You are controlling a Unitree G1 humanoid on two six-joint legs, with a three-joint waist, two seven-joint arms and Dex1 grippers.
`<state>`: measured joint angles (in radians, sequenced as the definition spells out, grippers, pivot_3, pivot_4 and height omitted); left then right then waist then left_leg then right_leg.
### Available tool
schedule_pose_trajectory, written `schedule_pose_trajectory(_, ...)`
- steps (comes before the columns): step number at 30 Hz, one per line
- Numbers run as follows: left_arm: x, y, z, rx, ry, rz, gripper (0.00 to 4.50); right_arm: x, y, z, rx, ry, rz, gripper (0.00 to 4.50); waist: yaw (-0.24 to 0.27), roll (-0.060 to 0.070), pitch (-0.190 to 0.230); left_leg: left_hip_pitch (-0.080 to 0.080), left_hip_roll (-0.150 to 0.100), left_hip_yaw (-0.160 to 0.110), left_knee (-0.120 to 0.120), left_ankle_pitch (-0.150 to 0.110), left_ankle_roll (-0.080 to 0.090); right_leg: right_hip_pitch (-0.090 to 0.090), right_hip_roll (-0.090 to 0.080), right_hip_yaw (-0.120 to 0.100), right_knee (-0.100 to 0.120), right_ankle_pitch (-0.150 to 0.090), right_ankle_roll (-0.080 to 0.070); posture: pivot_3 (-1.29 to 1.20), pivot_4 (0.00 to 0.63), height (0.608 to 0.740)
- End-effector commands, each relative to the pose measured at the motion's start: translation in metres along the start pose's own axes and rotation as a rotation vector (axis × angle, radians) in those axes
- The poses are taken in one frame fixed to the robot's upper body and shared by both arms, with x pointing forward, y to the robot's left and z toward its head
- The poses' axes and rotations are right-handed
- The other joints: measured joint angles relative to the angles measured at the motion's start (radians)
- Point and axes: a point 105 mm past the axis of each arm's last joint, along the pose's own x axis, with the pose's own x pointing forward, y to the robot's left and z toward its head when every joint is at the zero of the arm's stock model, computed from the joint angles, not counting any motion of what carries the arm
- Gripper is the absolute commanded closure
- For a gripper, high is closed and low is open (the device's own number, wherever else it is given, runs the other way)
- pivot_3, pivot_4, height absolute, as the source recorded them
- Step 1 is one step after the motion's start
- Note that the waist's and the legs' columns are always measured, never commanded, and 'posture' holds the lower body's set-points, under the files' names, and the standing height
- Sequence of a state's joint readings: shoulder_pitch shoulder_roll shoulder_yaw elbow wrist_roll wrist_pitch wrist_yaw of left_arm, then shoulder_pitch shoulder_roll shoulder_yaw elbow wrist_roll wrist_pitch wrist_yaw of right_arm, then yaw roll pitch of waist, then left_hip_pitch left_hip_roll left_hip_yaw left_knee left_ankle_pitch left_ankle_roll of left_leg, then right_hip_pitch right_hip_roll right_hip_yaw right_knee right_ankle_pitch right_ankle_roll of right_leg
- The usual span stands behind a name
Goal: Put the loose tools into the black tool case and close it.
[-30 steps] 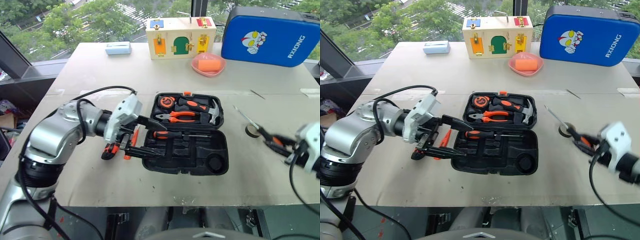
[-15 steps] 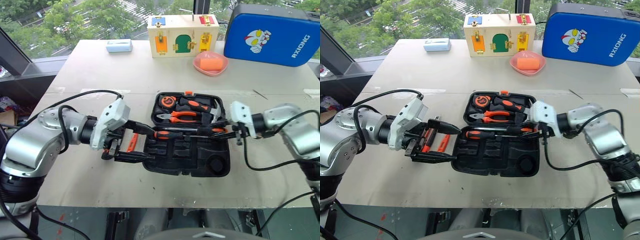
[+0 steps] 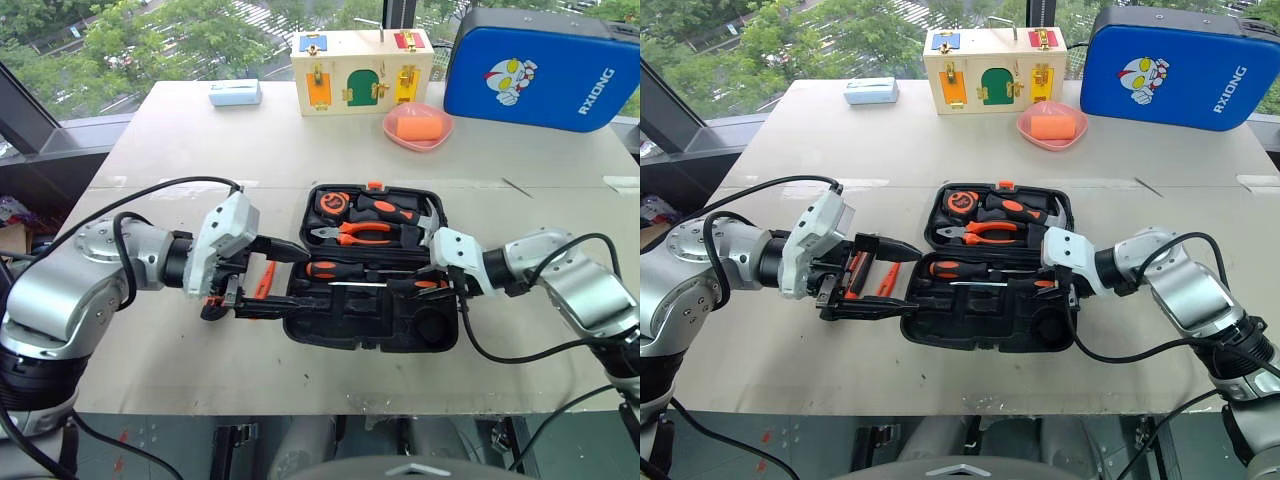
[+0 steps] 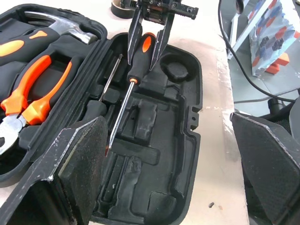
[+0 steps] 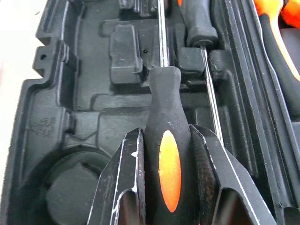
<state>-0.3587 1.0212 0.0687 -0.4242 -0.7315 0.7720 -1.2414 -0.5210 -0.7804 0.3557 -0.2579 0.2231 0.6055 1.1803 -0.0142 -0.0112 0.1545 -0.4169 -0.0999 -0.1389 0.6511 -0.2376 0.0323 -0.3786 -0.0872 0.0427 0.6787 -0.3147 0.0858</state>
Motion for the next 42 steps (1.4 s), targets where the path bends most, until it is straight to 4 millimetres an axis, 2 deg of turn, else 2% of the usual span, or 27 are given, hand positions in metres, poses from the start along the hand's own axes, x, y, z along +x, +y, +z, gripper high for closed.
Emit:
schedule_pose_trajectory(1, 0.0, -0.004, 0.01, 0.046, -0.016, -0.013, 0.0, 0.002, -0.001, 0.001, -0.024, 0.006, -0.018, 4.01, 0.0, 0.0, 0.0, 0.0, 0.0, 0.0, 0.0, 0.0, 0.0, 0.0, 0.0, 0.0, 0.0, 0.0, 0.0, 0.0, 0.15, 0.735)
schedule_pose_trajectory(6, -0.001, -0.003, 0.009, 0.046, -0.015, -0.011, 0.0, 0.002, -0.001, 0.003, -0.001, -0.021, -0.02, 4.01, 0.0, 0.0, 0.0, 0.0, 0.0, 0.0, 0.0, 0.0, 0.0, 0.0, 0.0, 0.0, 0.0, 0.0, 0.0, 0.0, 0.15, 0.735)
schedule_pose_trajectory(8, -0.001, -0.003, 0.009, 0.046, -0.014, -0.009, 0.0, 0.002, -0.001, 0.006, 0.0, -0.036, -0.021, 2.95, -0.001, 0.0, 0.0, 0.0, 0.0, 0.0, 0.0, 0.0, 0.0, 0.0, 0.0, 0.0, 0.0, 0.0, 0.0, 0.0, 0.15, 0.735)
schedule_pose_trajectory(10, -0.002, -0.003, 0.008, 0.046, -0.013, -0.007, 0.0, 0.001, 0.001, 0.015, 0.006, -0.086, -0.007, 2.2, -0.001, 0.0, 0.0, 0.0, 0.0, 0.0, 0.0, 0.0, 0.0, 0.0, 0.0, 0.0, 0.0, 0.0, 0.0, 0.0, 0.15, 0.735)
schedule_pose_trajectory(12, -0.003, -0.002, 0.008, 0.045, -0.012, -0.005, 0.0, -0.003, 0.003, 0.03, 0.031, -0.157, 0.011, 1.11, -0.001, 0.0, 0.0, 0.0, 0.0, 0.0, 0.0, 0.0, 0.0, 0.0, 0.0, 0.0, 0.0, 0.0, 0.0, 0.0, 0.15, 0.735)
schedule_pose_trajectory(13, -0.003, -0.002, 0.008, 0.043, -0.012, -0.003, 0.0, -0.004, 0.004, 0.036, 0.032, -0.18, 0.018, 0.73, -0.001, 0.0, 0.0, 0.0, 0.0, 0.0, 0.0, 0.0, 0.0, 0.0, 0.0, 0.0, 0.0, 0.0, 0.0, 0.0, 0.15, 0.735)
schedule_pose_trajectory(17, -0.003, -0.001, 0.006, 0.04, -0.01, 0.0, 0.0, 0.0, 0.003, 0.045, 0.02, -0.205, 0.018, 0.73, -0.001, 0.0, 0.0, 0.0, 0.0, 0.0, 0.0, 0.0, 0.0, 0.0, 0.0, 0.0, 0.0, 0.0, 0.0, 0.0, 0.15, 0.735)
schedule_pose_trajectory(21, -0.002, -0.001, 0.004, 0.037, -0.005, 0.002, 0.0, 0.014, -0.001, 0.038, -0.017, -0.184, -0.004, 2.02, 0.0, 0.0, 0.0, 0.0, 0.0, 0.0, 0.0, 0.0, 0.0, 0.0, 0.0, 0.0, 0.0, 0.0, 0.0, 0.0, 0.15, 0.735)
schedule_pose_trajectory(23, -0.002, -0.001, 0.003, 0.037, -0.003, 0.004, 0.0, 0.021, -0.002, 0.033, -0.05, -0.168, -0.012, 3.05, 0.0, 0.0, 0.0, 0.0, 0.0, 0.0, 0.0, 0.0, 0.0, 0.0, 0.0, 0.0, 0.0, 0.0, 0.0, 0.0, 0.15, 0.735)
schedule_pose_trajectory(24, -0.002, -0.001, 0.003, 0.037, -0.002, 0.004, 0.0, 0.024, -0.003, 0.031, -0.061, -0.164, -0.016, 3.37, -0.001, 0.0, 0.0, 0.0, 0.0, 0.0, 0.0, 0.0, 0.0, 0.0, 0.0, 0.0, 0.0, 0.0, 0.0, 0.0, 0.15, 0.735)
schedule_pose_trajectory(26, -0.003, -0.001, 0.003, 0.036, -0.001, 0.005, 0.0, 0.029, -0.005, 0.027, -0.084, -0.153, -0.026, 4.29, -0.002, 0.0, 0.0, 0.0, 0.0, 0.0, 0.0, 0.0, 0.0, 0.0, 0.0, 0.0, 0.0, 0.0, 0.0, 0.0, 0.15, 0.735)
schedule_pose_trajectory(27, -0.003, -0.001, 0.003, 0.036, 0.0, 0.005, 0.0, 0.032, -0.006, 0.025, -0.089, -0.149, -0.031, 4.42, -0.002, 0.0, 0.0, 0.0, 0.0, 0.0, 0.0, 0.0, 0.0, 0.0, 0.0, 0.0, 0.0, 0.0, 0.0, 0.0, 0.15, 0.735)
schedule_pose_trajectory(31, -0.004, -0.002, 0.001, 0.035, 0.006, 0.006, 0.0, 0.043, -0.008, 0.006, -0.112, -0.085, -0.04, 4.42, -0.003, 0.0, 0.0, 0.001, 0.0, 0.0, 0.0, 0.0, 0.0, 0.0, 0.0, 0.0, 0.0, 0.0, 0.0, 0.0, 0.15, 0.735)
schedule_pose_trajectory(36, -0.005, -0.001, 0.0, 0.035, 0.009, 0.01, 0.0, 0.046, -0.004, -0.016, -0.159, -0.009, -0.014, 4.42, -0.003, -0.001, -0.002, 0.002, 0.0, 0.0, 0.0, 0.001, -0.001, 0.001, 0.001, 0.0, 0.001, 0.0, 0.0, 0.0, 0.15, 0.735)
schedule_pose_trajectory(40, -0.007, 0.001, -0.004, 0.025, 0.015, 0.033, 0.0, 0.039, -0.012, 0.009, -0.122, -0.139, -0.065, 4.42, -0.002, -0.002, -0.003, 0.002, 0.0, 0.0, 0.0, 0.001, -0.001, 0.001, 0.001, 0.0, 0.001, 0.0, 0.0, 0.0, 0.15, 0.735)
schedule_pose_trajectory(42, -0.01, 0.001, -0.007, 0.0, 0.005, 0.07, 0.0, 0.024, -0.017, 0.041, -0.09, -0.301, -0.073, 4.42, -0.004, -0.002, -0.002, 0.002, 0.0, 0.0, 0.0, 0.001, -0.001, 0.001, 0.001, 0.0, 0.001, 0.0, 0.0, 0.0, 0.15, 0.735)
